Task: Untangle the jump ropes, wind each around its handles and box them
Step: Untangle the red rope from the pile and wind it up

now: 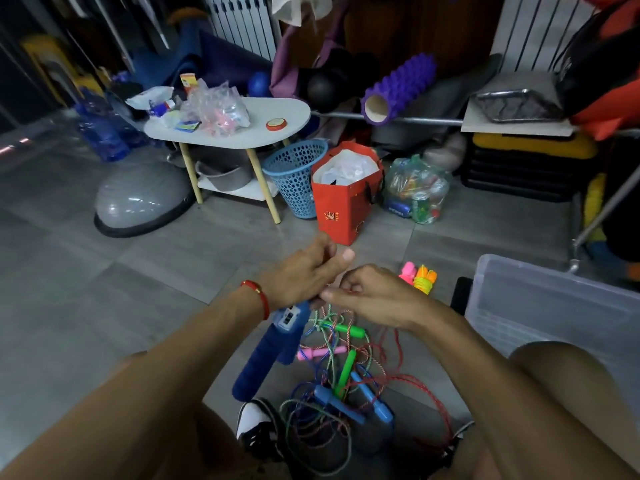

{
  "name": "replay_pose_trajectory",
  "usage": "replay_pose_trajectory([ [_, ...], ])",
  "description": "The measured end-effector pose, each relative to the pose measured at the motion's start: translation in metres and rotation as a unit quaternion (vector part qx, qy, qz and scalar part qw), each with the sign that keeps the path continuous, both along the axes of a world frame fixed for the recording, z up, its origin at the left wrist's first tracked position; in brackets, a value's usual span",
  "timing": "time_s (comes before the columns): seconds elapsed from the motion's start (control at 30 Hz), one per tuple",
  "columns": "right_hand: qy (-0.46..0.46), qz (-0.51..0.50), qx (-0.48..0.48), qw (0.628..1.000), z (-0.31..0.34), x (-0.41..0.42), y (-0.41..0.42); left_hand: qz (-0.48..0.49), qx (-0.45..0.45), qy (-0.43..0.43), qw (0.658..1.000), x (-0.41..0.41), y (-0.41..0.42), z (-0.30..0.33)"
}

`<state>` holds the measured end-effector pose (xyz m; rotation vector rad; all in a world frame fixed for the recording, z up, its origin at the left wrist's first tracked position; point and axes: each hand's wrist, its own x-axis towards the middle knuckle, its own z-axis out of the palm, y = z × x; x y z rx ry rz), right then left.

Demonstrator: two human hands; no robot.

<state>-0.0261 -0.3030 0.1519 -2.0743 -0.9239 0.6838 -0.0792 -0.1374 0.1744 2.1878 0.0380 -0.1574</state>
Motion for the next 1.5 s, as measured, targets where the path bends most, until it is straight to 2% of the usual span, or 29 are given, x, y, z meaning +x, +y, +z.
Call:
replay_pose_trajectory([
  [0.13,0.059,0.007,0.068,0.996,0.013,-0.001,-0.004,-0.034,-0.206,0.047,0.977,-0.009,0.001,-0.010],
  [0.3,0.152,-0.089,0.173,0.969,0.026,-0.008,-0.005,-0.020,-0.384,0.088,0.919,-0.025,0.004,-0.023],
  [0.4,0.124,-0.128,0.197,0.964,0.030,-0.006,-0.004,0.026,-0.462,0.116,0.879,-0.040,-0.005,-0.043],
  [0.57,0.186,-0.213,0.250,0.926,0.029,-0.005,0.005,0.075,-0.469,0.071,0.877,-0.053,-0.040,-0.072],
  [0.7,0.134,-0.243,0.239,0.931,0.023,-0.002,0.010,0.169,-0.378,0.034,0.910,-0.047,-0.054,-0.080],
  [0.8,0.091,-0.260,0.214,0.937,0.020,0.003,0.008,0.217,-0.332,0.072,0.915,-0.048,-0.049,-0.090],
  [0.9,0.085,-0.257,0.195,0.943,0.017,0.004,0.003,0.253,-0.305,0.129,0.909,-0.050,-0.044,-0.091],
  [0.97,0.094,-0.246,0.187,0.946,0.011,0.005,0.002,0.267,-0.328,0.140,0.895,-0.049,-0.043,-0.086],
  [1.03,0.096,-0.216,0.166,0.957,0.004,0.005,0.002,0.260,-0.390,0.156,0.870,-0.049,-0.041,-0.082],
  [1.2,-0.006,-0.125,0.063,0.990,-0.004,-0.007,0.006,0.219,-0.554,0.185,0.782,-0.049,-0.028,-0.066],
  [1.33,-0.029,-0.072,0.012,0.997,-0.007,-0.017,0.011,0.256,-0.616,0.189,0.720,-0.047,-0.012,-0.057],
  [1.43,-0.040,-0.059,0.000,0.997,-0.011,-0.023,0.014,0.260,-0.609,0.212,0.719,-0.048,0.001,-0.055],
  [1.5,-0.061,-0.064,0.014,0.996,-0.015,-0.025,0.015,0.244,-0.627,0.230,0.703,-0.049,0.006,-0.054],
])
